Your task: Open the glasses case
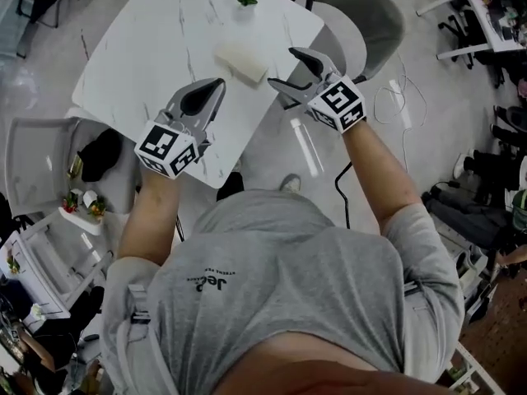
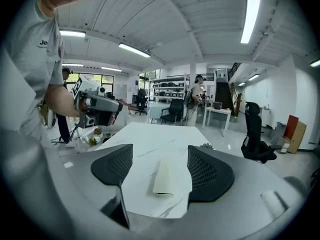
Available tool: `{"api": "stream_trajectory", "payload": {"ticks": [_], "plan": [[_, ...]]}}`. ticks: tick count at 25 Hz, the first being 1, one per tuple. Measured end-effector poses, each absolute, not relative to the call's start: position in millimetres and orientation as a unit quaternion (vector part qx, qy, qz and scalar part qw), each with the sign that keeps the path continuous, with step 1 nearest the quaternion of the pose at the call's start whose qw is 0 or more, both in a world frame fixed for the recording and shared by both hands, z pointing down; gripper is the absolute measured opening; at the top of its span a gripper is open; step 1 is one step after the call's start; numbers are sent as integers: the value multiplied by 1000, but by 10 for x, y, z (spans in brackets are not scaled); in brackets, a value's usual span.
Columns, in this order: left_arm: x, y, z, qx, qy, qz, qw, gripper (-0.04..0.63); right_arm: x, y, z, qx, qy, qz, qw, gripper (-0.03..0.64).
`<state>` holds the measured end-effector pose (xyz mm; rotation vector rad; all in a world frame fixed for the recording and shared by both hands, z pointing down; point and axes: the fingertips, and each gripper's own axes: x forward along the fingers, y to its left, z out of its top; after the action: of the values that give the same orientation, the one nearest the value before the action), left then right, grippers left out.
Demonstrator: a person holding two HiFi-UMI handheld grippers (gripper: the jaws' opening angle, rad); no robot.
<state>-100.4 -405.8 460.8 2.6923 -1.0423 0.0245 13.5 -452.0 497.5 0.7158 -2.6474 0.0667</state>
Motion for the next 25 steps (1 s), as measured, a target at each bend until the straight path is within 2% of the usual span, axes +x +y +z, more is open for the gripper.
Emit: {"api": "stream_trajectory", "payload": {"ticks": [6,12,18,25], "plan": [[-1155,-4151,4968,924,-357,26,137,48,-228,-4721,5867,225,-933,30,279,339],[-1240,-4211,5228,924,-349,32,153,48,-383,-4869,6525,222,-916,29,333,310],[-1254,-4237,5339,925,-343,34,161,48,-317,-4877,7002,223,-900,34,374,300],[-1246,-4219,5385,926,-337,32,165,48,-311,-4866,7168,224,-893,19,390,296]]}}
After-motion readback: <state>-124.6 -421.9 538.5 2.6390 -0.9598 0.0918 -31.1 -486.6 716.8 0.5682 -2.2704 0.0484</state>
